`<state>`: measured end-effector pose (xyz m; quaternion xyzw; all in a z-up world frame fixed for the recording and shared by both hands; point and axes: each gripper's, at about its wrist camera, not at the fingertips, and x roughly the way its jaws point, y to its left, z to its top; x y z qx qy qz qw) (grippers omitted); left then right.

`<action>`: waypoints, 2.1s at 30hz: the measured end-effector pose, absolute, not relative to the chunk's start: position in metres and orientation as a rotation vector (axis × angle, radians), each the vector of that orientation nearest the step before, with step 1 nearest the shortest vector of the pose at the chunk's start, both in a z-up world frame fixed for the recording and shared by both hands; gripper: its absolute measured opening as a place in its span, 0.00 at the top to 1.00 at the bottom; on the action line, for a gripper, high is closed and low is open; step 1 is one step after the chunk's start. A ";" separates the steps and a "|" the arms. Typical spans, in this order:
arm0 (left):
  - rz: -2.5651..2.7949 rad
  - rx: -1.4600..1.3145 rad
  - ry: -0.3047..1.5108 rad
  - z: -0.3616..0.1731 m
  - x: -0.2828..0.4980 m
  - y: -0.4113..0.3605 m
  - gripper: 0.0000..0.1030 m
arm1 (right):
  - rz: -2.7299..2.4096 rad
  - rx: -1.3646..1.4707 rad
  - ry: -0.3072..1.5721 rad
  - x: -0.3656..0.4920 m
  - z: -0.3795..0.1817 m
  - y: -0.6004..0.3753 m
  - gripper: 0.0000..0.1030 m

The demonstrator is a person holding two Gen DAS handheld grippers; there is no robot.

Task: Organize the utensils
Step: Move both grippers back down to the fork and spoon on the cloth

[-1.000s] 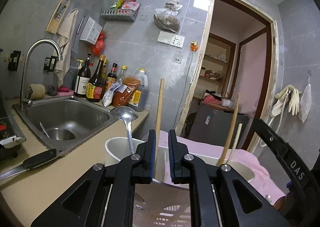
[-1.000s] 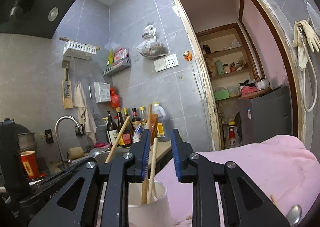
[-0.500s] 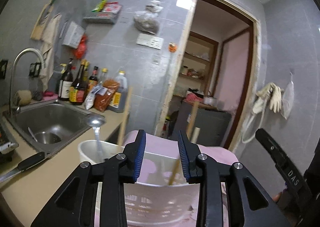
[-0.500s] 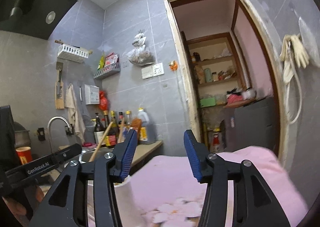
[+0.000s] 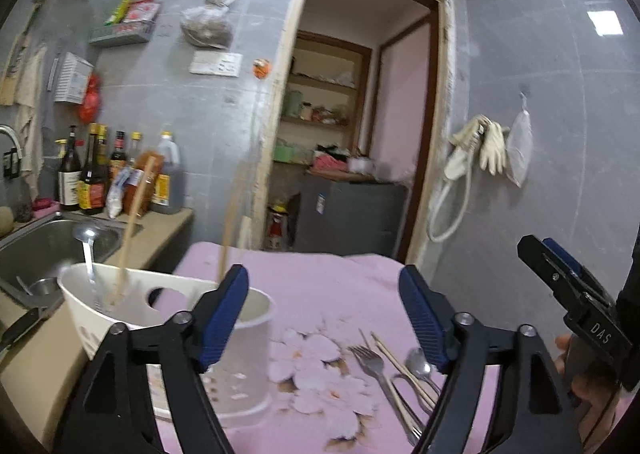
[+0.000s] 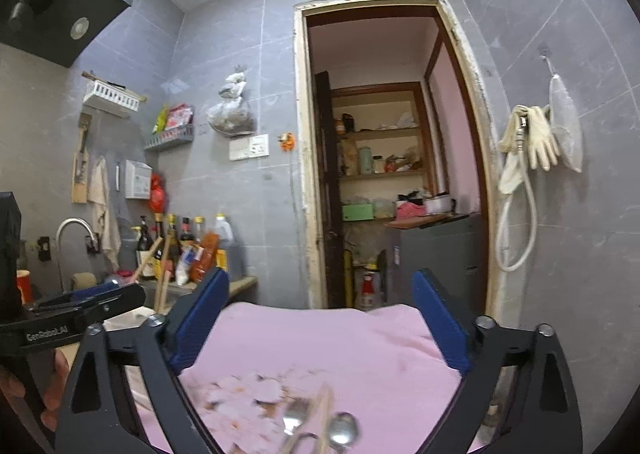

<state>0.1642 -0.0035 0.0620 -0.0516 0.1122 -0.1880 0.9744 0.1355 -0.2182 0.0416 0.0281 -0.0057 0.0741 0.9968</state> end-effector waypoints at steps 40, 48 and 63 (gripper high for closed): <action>-0.577 -0.077 0.975 -0.049 0.292 -0.091 0.74 | 0.312 -0.105 0.829 0.223 -0.061 -0.241 0.43; -0.598 -0.116 0.992 -0.049 0.305 -0.091 0.80 | 0.323 -0.160 0.846 0.238 -0.065 -0.227 0.44; -0.571 -0.104 0.996 -0.048 0.305 -0.101 0.97 | 0.326 -0.194 0.862 0.253 -0.069 -0.215 0.47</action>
